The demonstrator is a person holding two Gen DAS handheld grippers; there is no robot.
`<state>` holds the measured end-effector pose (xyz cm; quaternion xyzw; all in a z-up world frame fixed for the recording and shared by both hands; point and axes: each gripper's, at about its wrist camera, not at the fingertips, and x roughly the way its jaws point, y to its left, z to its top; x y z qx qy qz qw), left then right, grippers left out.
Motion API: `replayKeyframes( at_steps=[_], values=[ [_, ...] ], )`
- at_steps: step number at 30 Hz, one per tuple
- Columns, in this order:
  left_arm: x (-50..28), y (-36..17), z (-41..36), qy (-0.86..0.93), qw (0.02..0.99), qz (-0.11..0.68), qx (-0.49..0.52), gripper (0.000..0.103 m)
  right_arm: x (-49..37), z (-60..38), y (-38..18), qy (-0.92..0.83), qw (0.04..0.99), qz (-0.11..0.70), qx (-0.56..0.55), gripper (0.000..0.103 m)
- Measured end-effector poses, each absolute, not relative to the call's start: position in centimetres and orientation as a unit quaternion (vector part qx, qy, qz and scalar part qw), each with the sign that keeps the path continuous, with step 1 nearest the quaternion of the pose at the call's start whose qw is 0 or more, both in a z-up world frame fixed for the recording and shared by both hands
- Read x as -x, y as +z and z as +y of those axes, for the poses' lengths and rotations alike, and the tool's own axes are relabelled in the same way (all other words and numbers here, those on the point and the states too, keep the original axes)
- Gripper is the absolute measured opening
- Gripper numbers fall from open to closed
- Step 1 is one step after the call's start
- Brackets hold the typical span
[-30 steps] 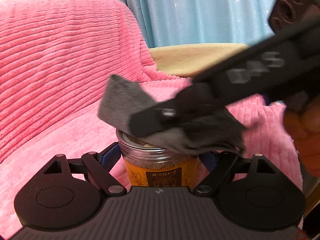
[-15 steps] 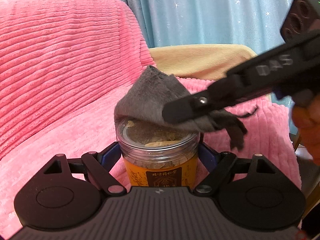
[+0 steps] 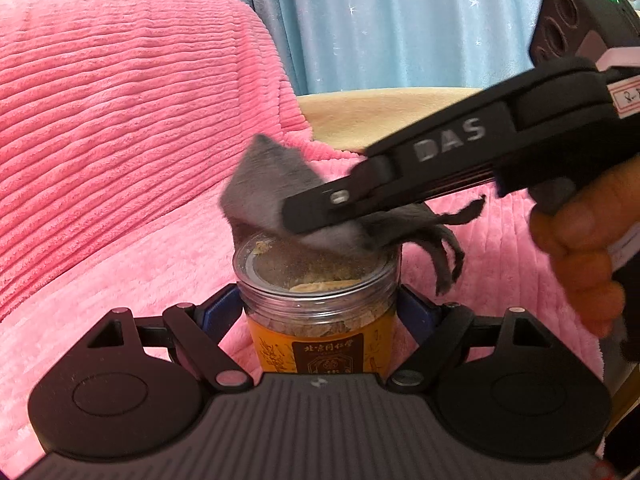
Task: Clean container
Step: 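Wipe the cloth across the jar lid again with the right gripper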
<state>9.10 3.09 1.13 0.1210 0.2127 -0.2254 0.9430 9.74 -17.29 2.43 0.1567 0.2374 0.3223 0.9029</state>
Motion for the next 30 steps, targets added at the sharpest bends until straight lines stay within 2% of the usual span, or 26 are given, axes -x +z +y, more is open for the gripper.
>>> replayKeyframes(
  at_steps=[9,17,30],
  values=[
    [-8.9,1.2,3.2,-0.225,0.943,0.213,-0.120,0.084,-7.7,-17.0,2.5,0.359,0.881,0.256,-0.174,0.002],
    [-8.3,1.4,2.3,-0.219,0.944,0.212,-0.124,0.084,-10.1,-14.8,2.6,0.351,0.887,0.251,-0.164,0.001],
    [-7.8,1.6,2.1,-0.220,0.944,0.213,-0.124,0.084,-8.3,-18.4,2.4,0.331,0.891,0.258,-0.173,0.001]
  ],
)
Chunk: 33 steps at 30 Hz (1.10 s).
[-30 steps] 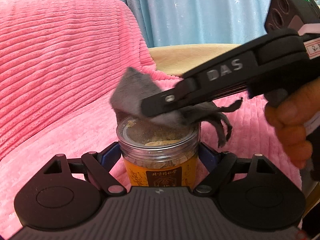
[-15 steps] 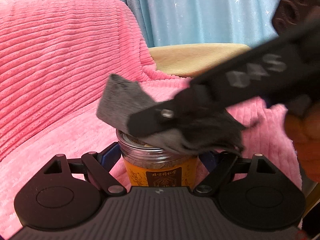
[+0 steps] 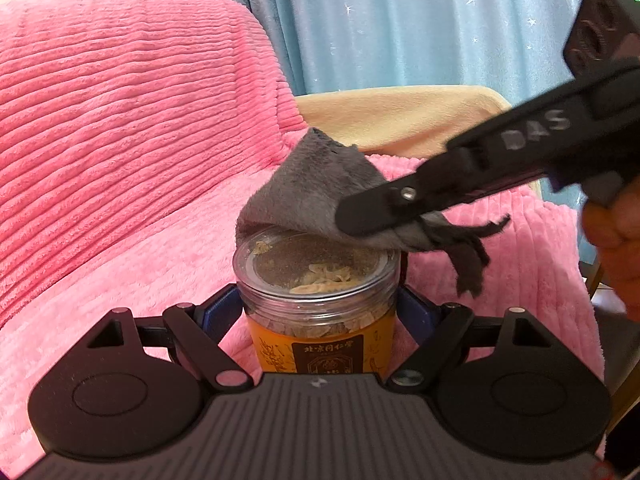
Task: Clean container
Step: 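Wipe the cloth across the jar lid again with the right gripper, then lift the cloth off the lid and lay it on the blanket with the right gripper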
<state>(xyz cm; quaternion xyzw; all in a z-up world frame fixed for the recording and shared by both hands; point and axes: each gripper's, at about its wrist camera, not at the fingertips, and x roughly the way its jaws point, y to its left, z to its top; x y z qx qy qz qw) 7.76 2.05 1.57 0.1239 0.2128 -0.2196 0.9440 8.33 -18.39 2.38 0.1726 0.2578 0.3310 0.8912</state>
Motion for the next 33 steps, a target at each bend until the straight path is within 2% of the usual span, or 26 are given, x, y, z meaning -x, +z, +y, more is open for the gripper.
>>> replayKeyframes(
  at_steps=[15,26,33],
  values=[
    [-7.3,1.3,1.8,-0.219,0.944,0.209,-0.134,0.084,-9.9,-17.0,2.1,0.341,0.879,0.259,-0.208,0.001],
    [-7.1,1.3,1.9,-0.219,0.945,0.207,-0.128,0.084,-9.8,-19.5,0.7,0.346,0.839,0.286,-0.307,0.002],
    [-7.0,1.4,2.3,-0.219,0.947,0.209,-0.110,0.084,-10.2,-26.4,1.2,0.261,0.856,0.221,-0.389,0.002]
  ],
)
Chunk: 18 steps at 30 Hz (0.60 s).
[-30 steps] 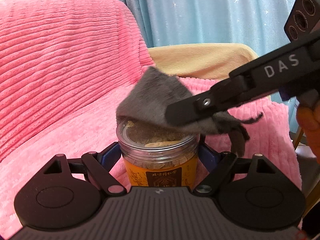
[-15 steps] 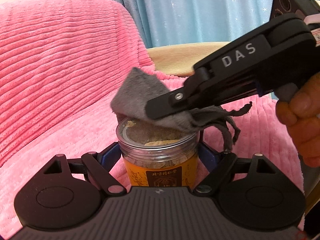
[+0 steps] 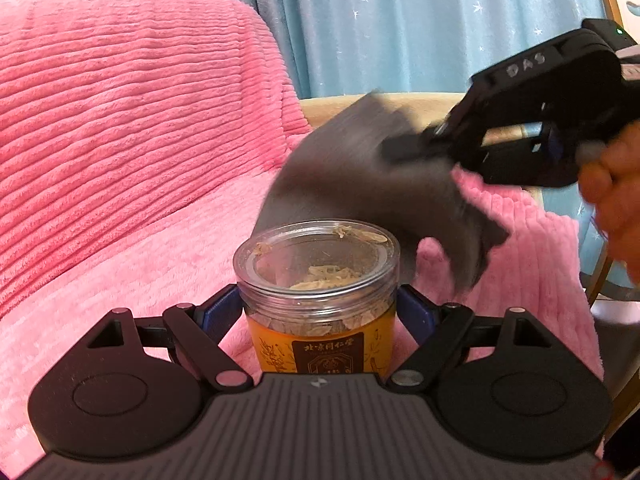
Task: Clean container
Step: 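Lift the cloth off the lid and lay it on the blanket with the right gripper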
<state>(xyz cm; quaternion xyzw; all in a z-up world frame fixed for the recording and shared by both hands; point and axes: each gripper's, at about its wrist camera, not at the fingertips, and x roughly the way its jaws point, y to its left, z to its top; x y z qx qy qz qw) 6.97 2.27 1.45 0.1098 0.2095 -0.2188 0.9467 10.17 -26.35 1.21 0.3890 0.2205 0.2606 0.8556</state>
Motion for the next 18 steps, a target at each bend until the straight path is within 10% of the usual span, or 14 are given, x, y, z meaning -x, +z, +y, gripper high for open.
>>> replayKeyframes(
  at_steps=[10,18],
  values=[
    [-7.2,1.5,3.1,-0.211,0.952,0.210,-0.074,0.084,-8.3,-33.0,4.4,0.071,0.944,0.051,-0.317,0.003],
    [-7.1,1.4,3.2,-0.202,0.954,0.207,-0.082,0.084,-13.0,-25.4,-0.3,0.246,0.916,0.263,-0.176,0.003]
  ],
)
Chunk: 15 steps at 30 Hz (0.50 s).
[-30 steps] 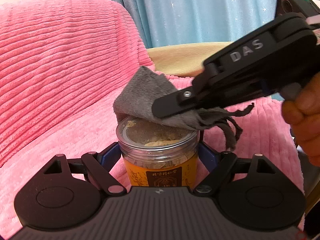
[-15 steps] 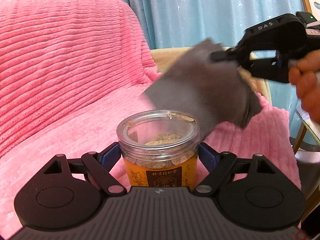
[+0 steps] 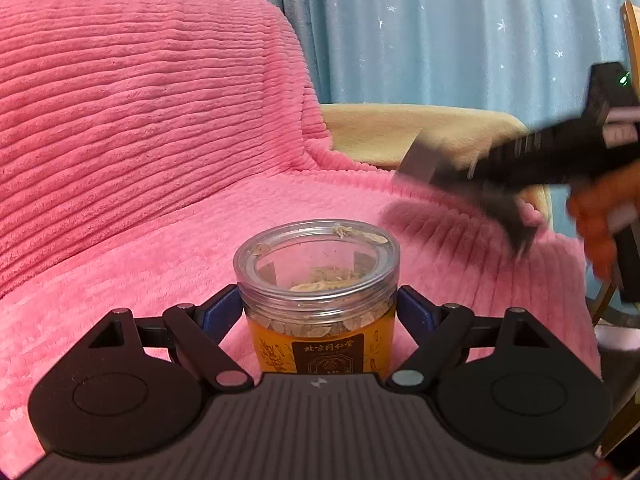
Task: Clean container
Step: 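Lift the cloth off the lid and lay it on the blanket with the right gripper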
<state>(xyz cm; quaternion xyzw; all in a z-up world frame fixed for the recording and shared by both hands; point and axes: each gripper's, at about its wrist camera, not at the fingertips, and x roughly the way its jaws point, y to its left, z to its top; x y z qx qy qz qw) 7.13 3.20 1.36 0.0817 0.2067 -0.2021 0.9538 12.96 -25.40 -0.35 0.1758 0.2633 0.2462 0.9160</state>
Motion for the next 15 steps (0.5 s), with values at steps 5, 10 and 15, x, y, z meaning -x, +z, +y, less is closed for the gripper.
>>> replayKeyframes(
  at_steps=[5,10,15],
  values=[
    [-6.9,1.4,3.2,-0.203,0.953,0.207,-0.086,0.084,-12.1,-22.7,-1.6,0.253,0.917,0.302,-0.056,0.003],
    [-6.5,1.5,2.9,-0.199,0.954,0.208,-0.085,0.084,-11.9,-20.3,-2.2,0.215,0.923,0.316,0.034,0.004],
    [-6.2,1.6,2.7,-0.197,0.953,0.212,-0.086,0.090,-9.6,-19.6,-1.6,0.187,0.932,0.289,0.115,0.010]
  ],
)
